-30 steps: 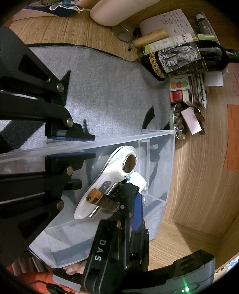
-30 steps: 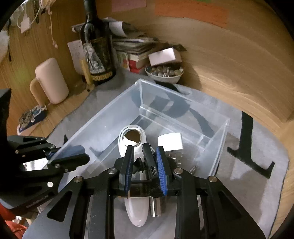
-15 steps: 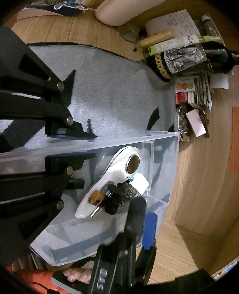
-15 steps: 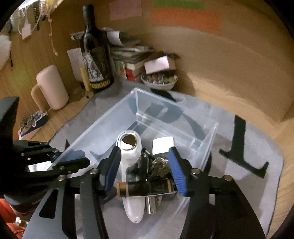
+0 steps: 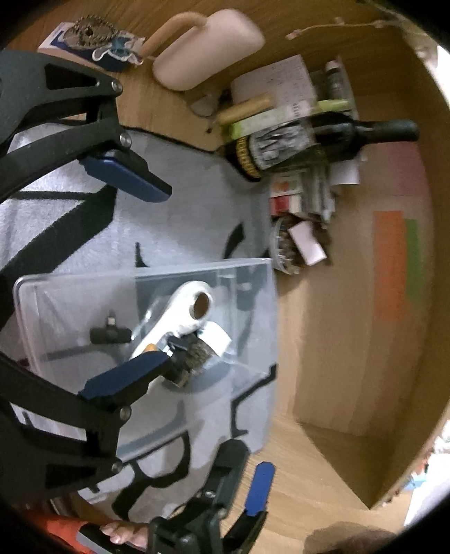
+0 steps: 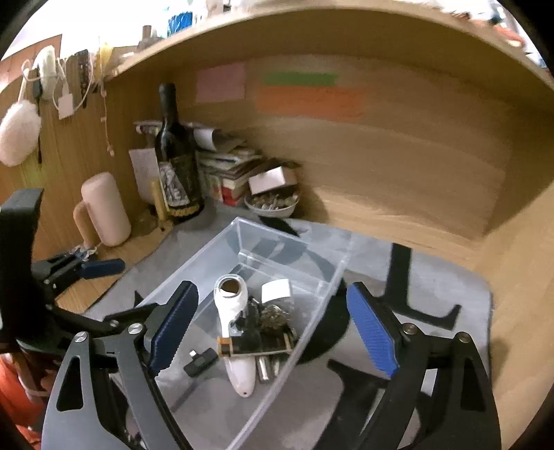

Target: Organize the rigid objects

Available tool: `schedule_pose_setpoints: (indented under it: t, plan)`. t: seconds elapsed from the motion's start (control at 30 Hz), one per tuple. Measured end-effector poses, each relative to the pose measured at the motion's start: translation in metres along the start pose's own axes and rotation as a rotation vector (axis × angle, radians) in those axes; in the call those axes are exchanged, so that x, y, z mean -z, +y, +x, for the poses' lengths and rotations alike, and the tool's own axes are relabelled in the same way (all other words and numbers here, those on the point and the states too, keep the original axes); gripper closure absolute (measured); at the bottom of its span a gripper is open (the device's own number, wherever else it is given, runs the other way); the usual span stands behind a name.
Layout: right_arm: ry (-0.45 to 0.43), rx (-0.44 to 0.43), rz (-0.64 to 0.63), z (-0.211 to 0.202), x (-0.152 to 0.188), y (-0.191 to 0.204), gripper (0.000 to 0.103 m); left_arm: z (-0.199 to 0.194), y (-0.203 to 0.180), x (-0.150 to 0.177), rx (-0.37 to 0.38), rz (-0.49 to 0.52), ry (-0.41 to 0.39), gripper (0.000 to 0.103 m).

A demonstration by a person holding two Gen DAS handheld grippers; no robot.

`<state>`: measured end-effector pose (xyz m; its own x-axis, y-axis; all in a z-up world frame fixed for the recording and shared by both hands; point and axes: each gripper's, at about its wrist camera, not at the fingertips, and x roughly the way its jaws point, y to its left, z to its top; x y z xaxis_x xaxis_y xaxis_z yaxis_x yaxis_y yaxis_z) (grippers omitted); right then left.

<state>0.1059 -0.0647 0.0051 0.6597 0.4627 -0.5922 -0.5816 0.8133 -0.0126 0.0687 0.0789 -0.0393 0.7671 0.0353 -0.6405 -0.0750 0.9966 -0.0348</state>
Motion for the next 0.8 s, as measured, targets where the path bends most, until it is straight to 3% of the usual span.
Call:
schedule_pose_setpoints:
  t: [0.07, 0.1, 0.53, 0.8]
  plan:
    - [-0.027, 0.022, 0.007, -0.011, 0.003, -0.002, 0.001, -0.012, -0.005, -0.002, 0.0, 0.01, -0.044, 0.009]
    - [-0.048, 0.034, 0.009, -0.019, 0.005, -0.003, 0.0, -0.018, -0.007, -0.004, 0.002, 0.014, -0.064, 0.008]
    - [-0.188, 0.098, 0.081, -0.084, 0.026, -0.015, 0.0, -0.089, -0.038, 0.001, 0.026, 0.029, -0.324, 0.0]
    - [-0.224, 0.116, 0.097, -0.102, 0.036, -0.012, 0.0, -0.105, -0.048, 0.011, 0.038, 0.029, -0.381, 0.0]
